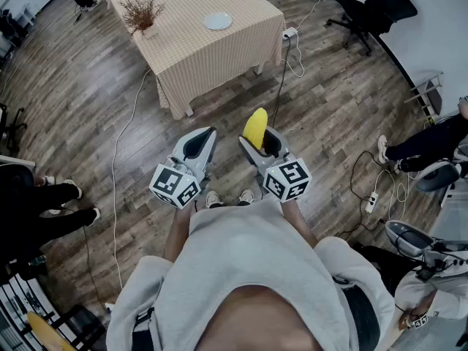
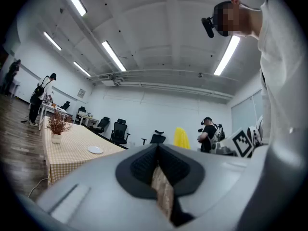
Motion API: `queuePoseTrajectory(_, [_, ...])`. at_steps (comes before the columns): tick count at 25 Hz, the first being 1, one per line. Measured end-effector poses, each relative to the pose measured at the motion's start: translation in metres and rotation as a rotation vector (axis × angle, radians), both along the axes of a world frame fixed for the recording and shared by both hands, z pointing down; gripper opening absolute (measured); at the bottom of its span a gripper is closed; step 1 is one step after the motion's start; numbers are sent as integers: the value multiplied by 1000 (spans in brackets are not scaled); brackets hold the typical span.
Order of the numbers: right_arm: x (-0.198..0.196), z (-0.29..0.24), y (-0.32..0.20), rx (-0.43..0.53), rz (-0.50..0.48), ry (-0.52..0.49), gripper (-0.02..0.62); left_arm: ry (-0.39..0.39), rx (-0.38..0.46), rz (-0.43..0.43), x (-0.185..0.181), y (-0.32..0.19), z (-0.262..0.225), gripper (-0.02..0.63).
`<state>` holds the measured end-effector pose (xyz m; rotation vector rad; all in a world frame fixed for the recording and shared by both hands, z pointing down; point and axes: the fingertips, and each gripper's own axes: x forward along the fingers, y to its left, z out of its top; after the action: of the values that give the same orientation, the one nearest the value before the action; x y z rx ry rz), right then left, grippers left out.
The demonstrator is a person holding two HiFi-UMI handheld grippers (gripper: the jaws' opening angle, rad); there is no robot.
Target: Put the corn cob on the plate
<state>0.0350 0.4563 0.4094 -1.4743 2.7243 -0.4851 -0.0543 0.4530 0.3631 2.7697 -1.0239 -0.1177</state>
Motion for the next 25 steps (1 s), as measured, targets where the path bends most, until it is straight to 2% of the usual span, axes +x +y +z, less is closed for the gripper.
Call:
queuePoseTrajectory(15, [36, 1, 13, 30, -53, 4, 253, -28, 19, -20, 45, 22, 3, 8])
queuePoseTrajectory(25, [60, 15, 13, 11, -78, -4, 254, -34, -13, -55, 65, 31, 20, 8])
